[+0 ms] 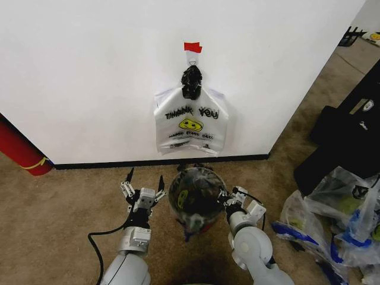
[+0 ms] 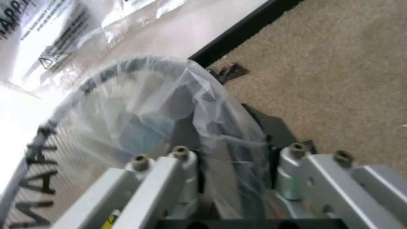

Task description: Pick up the garbage bag from the wall and place it over the trash bin.

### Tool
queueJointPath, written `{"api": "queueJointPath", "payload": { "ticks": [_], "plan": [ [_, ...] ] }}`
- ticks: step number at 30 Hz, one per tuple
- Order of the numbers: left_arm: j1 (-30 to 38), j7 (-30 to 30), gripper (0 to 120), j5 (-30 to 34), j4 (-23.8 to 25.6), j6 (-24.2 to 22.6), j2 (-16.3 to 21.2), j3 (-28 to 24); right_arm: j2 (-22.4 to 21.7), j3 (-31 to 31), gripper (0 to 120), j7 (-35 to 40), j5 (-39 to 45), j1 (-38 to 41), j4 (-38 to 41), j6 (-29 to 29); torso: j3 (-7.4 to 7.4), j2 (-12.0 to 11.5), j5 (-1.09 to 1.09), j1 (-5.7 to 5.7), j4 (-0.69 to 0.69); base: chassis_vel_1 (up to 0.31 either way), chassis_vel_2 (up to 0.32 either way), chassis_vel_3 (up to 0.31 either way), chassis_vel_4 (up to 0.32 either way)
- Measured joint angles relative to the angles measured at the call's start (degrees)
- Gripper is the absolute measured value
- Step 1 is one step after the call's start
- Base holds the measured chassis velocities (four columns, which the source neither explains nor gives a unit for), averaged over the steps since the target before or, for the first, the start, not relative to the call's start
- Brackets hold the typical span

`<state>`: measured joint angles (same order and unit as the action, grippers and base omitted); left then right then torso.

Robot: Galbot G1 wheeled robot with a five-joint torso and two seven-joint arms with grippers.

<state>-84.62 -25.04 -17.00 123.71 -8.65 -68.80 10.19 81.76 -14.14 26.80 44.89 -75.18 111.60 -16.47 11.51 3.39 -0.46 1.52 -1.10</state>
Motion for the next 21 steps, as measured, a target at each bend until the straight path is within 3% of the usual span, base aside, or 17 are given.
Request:
{"api": "queueJointPath", "payload": {
  "ticks": [17,21],
  "plan": [
    [-1.8,-0.2,100,-1.8,-0.2,1.2,-0.5,-0.1,-1.5,-2.1,82,-2.3,2.7,-1.3,1.6,0.1,0.0,0.0,0.0,0.0,0.0,0.0,0.0,0.0,0.0],
    [-2.2,-0.5,100,-2.2,-0.3,1.5,-0.5,-0.1,-1.5,-3.0,97,-2.7,4.4,-0.7,0.7,-2.3,0.0,0.0,0.0,0.0,0.0,0.0,0.0,0.0,0.0]
  ]
}}
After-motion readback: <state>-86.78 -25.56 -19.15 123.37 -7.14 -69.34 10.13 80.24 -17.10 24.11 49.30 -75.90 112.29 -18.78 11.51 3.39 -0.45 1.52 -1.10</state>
